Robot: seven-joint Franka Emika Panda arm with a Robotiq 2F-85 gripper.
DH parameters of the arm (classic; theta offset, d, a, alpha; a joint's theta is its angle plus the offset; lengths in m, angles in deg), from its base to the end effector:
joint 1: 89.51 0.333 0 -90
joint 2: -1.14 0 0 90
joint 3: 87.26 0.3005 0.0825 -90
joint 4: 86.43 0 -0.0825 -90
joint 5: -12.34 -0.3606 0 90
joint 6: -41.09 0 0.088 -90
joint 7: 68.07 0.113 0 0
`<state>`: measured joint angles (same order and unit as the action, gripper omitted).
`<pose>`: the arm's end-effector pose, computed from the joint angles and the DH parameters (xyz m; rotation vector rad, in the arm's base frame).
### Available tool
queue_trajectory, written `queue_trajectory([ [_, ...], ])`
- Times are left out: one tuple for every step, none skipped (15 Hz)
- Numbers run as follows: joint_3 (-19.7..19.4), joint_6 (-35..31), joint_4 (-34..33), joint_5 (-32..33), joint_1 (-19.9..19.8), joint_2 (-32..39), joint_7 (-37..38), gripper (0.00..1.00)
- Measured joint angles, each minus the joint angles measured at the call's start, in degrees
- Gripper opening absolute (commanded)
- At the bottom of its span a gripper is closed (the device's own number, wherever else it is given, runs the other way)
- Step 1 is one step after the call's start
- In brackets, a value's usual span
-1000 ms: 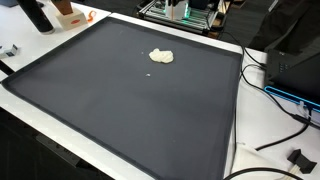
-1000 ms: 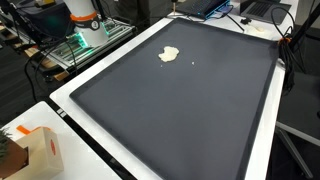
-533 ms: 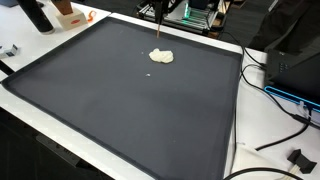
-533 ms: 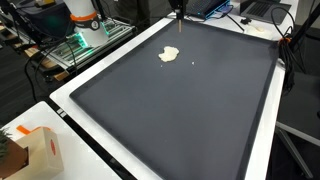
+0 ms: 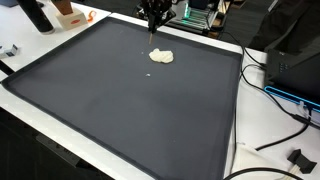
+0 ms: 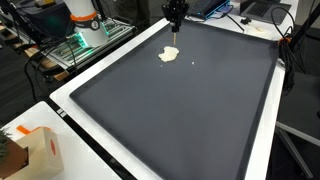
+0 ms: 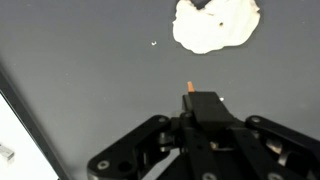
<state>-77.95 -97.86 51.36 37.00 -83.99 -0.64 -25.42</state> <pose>0.4621 0.1189 0.3258 2.8848 -0.2396 0.2693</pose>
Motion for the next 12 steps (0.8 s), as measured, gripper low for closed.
queue_trajectory([
  [-0.09, 0.3, -0.04, 1.42, 0.0, 0.54, 2.16, 0.03],
  [-0.18, 0.85, -0.15, 2.65, 0.0, 1.06, 4.07, 0.03],
  [-0.24, 1.67, -0.34, 3.76, 0.0, 1.59, 5.8, 0.03],
  [-0.29, 2.82, -0.64, 4.8, 0.02, 2.12, 7.32, 0.03],
  [-0.32, 4.17, -1.01, 5.71, 0.05, 2.65, 8.64, 0.03],
  [-0.34, 5.5, -1.4, 6.41, 0.09, 3.25, 9.69, 0.03],
  [-0.37, 6.7, -1.79, 6.88, 0.17, 3.87, 10.49, 0.03],
  [-0.42, 7.81, -2.23, 7.21, 0.3, 4.48, 11.11, 0.03],
  [-0.45, 9.01, -2.69, 7.42, 0.45, 5.12, 11.55, 0.03],
  [-0.49, 10.15, -3.11, 7.53, 0.63, 5.76, 11.93, 0.03],
  [-0.53, 11.25, -3.55, 7.55, 0.86, 6.42, 12.13, 0.03],
  [-0.57, 12.19, -3.98, 7.55, 1.11, 7.09, 12.14, 0.03],
])
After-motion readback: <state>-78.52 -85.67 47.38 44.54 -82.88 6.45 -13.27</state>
